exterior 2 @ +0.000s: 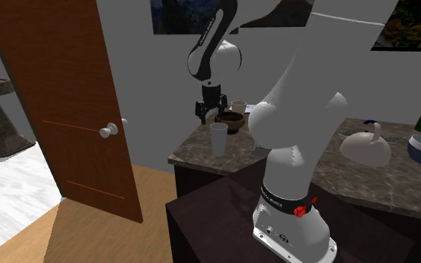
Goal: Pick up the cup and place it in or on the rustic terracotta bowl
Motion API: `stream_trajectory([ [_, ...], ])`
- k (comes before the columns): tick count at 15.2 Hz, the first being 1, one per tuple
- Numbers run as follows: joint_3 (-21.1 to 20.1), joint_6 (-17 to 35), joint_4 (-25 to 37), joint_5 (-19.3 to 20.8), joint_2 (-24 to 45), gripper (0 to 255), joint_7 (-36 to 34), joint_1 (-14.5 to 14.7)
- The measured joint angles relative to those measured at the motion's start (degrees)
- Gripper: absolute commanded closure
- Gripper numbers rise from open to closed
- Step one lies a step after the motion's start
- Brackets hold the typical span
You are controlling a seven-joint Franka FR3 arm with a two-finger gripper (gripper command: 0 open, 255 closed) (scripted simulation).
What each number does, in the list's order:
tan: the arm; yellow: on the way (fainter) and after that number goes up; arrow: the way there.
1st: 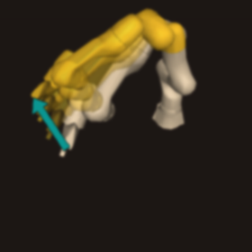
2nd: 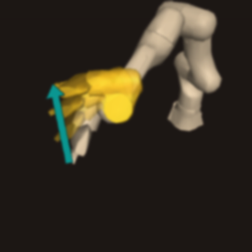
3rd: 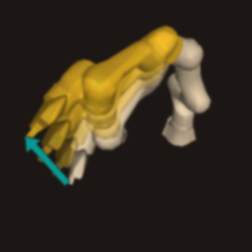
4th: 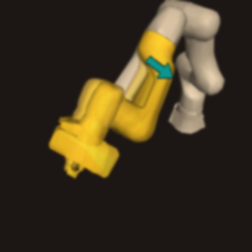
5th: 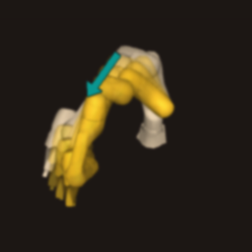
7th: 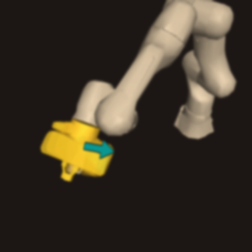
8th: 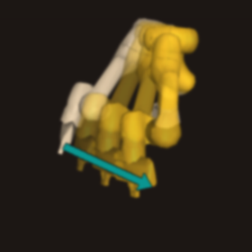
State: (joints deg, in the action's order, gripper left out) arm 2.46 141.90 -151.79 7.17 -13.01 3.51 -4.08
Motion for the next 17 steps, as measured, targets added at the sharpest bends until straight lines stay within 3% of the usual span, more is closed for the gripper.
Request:
stream_trajectory([
  [3, 0.95, 4.98, 1.91, 0.84, 6.90, 0, 0.94, -0.86],
  [10, 1.21, 11.88, 2.12, 1.83, 14.01, 0, 0.24, -1.21],
  [17, 1.30, 13.41, 1.85, 2.13, 15.24, 0, 0.03, -1.28],
])
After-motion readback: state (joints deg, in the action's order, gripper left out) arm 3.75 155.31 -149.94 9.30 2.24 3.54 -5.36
